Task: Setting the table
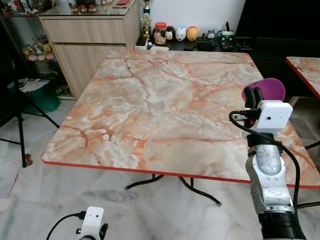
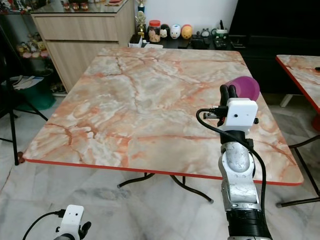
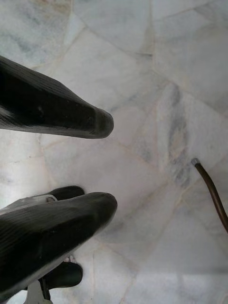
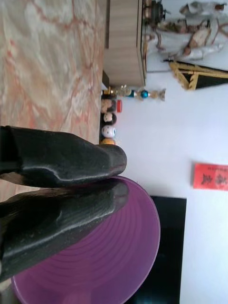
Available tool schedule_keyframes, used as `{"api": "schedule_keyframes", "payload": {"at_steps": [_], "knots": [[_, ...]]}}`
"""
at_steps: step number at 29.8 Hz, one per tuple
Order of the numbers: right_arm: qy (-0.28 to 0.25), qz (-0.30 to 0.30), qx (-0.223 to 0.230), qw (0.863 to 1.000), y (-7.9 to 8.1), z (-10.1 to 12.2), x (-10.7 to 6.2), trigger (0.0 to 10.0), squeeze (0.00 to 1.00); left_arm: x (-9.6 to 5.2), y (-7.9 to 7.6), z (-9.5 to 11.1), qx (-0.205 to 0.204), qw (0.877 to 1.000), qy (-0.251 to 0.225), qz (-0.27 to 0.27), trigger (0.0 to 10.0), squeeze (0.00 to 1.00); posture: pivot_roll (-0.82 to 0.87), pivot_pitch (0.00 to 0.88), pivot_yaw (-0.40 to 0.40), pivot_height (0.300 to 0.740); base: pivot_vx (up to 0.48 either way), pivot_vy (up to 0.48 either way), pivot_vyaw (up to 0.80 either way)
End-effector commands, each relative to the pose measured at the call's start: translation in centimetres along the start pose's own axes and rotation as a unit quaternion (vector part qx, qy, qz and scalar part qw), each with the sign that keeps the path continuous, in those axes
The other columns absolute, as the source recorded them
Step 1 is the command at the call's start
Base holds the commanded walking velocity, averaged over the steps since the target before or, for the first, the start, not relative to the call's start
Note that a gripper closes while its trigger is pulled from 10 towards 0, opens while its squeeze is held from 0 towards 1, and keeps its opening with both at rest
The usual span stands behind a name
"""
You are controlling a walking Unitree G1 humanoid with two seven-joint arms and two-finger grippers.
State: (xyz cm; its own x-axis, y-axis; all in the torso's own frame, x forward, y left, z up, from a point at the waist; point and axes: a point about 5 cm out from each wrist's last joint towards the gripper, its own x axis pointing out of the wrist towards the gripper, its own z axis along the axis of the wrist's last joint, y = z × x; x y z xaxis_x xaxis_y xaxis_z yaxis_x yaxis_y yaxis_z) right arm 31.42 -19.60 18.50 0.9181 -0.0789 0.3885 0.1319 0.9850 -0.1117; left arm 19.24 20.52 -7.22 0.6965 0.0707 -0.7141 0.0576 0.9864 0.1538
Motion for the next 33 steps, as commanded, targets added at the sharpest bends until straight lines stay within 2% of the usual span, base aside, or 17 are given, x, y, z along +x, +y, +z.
{"api": "schedule_keyframes", "payload": {"at_steps": [1,10,12,33], "knots": [[-0.003,-0.005,0.001,1.0,-0.21,0.27,0.34,10.0,0.0,-0.09,-0.03,-0.46,0.016,1.0,0.013,-0.004,10.0,0.0,-0.04,0.0,-0.009,0.74,0.0,-0.39,0.0],[-0.001,-0.008,-0.002,1.0,-0.31,0.21,0.34,10.0,0.0,-0.09,-0.06,-0.47,0.02,1.0,0.012,-0.004,10.0,0.0,-0.04,0.0,-0.007,0.74,0.0,-0.394,0.0],[0.005,-0.014,-0.014,1.0,-0.4,0.03,0.37,10.0,0.0,-0.09,-0.06,-0.47,0.02,1.0,0.012,-0.003,10.0,0.0,-0.04,0.0,-0.007,0.74,0.0,-0.39,0.0],[0.0,-0.013,-0.007,1.0,-0.23,0.19,0.57,10.0,0.0,-0.09,-0.07,-0.43,0.021,1.0,0.011,-0.005,10.0,0.0,-0.04,0.0,-0.008,0.74,0.0,-0.393,0.0]]}}
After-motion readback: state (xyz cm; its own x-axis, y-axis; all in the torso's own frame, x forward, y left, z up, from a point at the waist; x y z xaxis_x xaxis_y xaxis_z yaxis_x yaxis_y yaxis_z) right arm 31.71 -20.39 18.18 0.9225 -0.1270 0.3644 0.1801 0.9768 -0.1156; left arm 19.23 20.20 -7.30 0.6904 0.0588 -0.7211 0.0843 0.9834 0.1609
